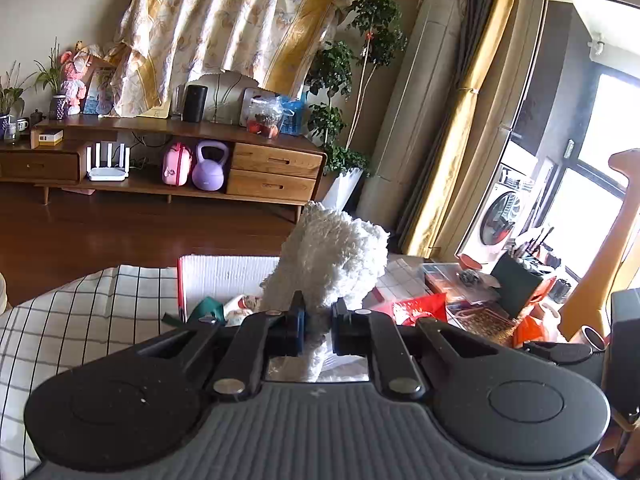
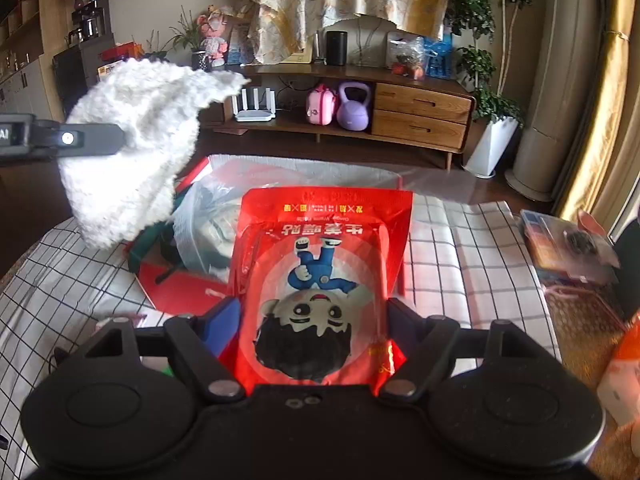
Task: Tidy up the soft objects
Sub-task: 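Carry the towel and red bag with both tools over the red box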
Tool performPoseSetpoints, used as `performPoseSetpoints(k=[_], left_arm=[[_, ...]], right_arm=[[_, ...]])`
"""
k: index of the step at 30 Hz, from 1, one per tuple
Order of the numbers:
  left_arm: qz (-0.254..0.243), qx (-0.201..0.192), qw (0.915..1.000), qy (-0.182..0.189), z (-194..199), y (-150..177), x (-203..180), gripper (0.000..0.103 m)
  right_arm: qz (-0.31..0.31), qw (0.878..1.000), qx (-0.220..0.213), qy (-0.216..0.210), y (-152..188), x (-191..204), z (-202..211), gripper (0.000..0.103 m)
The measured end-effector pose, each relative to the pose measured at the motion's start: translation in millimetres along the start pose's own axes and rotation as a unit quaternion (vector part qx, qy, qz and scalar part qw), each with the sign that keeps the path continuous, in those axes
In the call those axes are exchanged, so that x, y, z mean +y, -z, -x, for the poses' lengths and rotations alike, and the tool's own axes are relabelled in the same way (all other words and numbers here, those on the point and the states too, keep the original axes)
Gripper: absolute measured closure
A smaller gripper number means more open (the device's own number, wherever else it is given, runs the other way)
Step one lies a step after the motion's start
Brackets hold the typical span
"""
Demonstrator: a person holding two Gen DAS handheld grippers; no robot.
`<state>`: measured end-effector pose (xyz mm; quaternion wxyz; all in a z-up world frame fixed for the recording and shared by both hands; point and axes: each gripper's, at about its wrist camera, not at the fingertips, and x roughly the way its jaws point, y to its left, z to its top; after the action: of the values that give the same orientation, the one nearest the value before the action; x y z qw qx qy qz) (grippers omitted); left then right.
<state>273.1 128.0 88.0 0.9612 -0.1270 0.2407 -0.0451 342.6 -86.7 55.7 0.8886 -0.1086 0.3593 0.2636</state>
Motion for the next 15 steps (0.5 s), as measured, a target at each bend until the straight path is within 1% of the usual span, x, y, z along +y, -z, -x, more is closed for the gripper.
performPoseSetpoints(k=[4, 8, 13, 15], left_arm=[[0.007, 0.010, 0.9999, 0.000, -24.9, -11.4, 6.4, 0.092], [0.013, 0.031, 0.9994, -0.007, -56.7, -18.1, 14.8, 0.092], [0.024, 0.063, 0.9977, -0.014, -94.8, -13.6, 27.0, 0.092], [0.021, 0.074, 0.9968, -0.020, -108.9, -8.9, 29.5, 0.092]], right_arm=[[-0.003, 1.000, 0.010, -0.007, -22.2, -2.4, -25.6, 0.025], [-0.005, 1.000, 0.020, -0.010, -39.0, -5.2, -53.7, 0.025], [0.006, 0.999, 0.038, -0.013, -47.7, -2.4, -87.4, 0.025], [0.010, 0.999, 0.045, -0.012, -48.1, -0.6, -99.8, 0.025]])
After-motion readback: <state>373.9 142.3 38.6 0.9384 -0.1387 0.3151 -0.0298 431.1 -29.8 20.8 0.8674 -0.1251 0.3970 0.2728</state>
